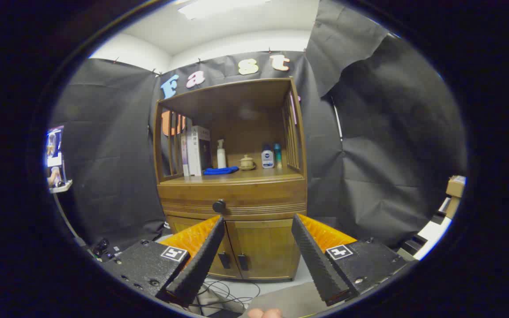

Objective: Pull open the drawer, take out the items inside it, and place them on the countertop above the cabinet.

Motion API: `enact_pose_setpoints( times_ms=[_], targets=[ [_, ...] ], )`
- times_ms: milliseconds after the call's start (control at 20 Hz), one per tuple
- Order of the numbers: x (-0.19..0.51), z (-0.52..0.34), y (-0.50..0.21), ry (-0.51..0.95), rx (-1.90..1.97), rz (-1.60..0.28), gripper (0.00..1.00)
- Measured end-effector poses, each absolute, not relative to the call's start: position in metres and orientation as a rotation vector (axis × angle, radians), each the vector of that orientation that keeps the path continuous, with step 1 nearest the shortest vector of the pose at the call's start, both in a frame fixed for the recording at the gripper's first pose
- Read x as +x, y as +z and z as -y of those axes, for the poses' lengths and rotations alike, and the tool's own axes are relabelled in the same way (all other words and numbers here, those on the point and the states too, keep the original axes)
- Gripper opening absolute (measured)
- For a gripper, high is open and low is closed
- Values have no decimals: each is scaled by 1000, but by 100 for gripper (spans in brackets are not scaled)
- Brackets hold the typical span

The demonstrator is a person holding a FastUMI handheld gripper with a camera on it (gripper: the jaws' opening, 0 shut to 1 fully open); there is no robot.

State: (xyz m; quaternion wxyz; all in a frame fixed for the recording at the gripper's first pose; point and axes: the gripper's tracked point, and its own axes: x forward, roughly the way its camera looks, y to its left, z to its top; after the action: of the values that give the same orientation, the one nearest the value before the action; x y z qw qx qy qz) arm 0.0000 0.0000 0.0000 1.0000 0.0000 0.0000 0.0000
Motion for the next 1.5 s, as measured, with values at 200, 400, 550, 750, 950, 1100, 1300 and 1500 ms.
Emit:
enact_pose_setpoints(
  times_ms=[200, 400, 550, 750, 950, 1100, 1300, 1500],
  targets=[
    [-2, -15, -1, 41, -40, 10, 99],
    [2, -14, -5, 51, -55, 7, 99],
    [2, -13, -6, 45, -45, 0, 99],
    [0, -13, -5, 33, -33, -4, 99],
    [-1, -14, -4, 20, -31, -4, 99],
    [-1, -14, -4, 15, -32, -4, 99],
    [0, -14, -5, 14, -30, -8, 99],
    [0, -13, -4, 13, -33, -7, 99]
  ],
)
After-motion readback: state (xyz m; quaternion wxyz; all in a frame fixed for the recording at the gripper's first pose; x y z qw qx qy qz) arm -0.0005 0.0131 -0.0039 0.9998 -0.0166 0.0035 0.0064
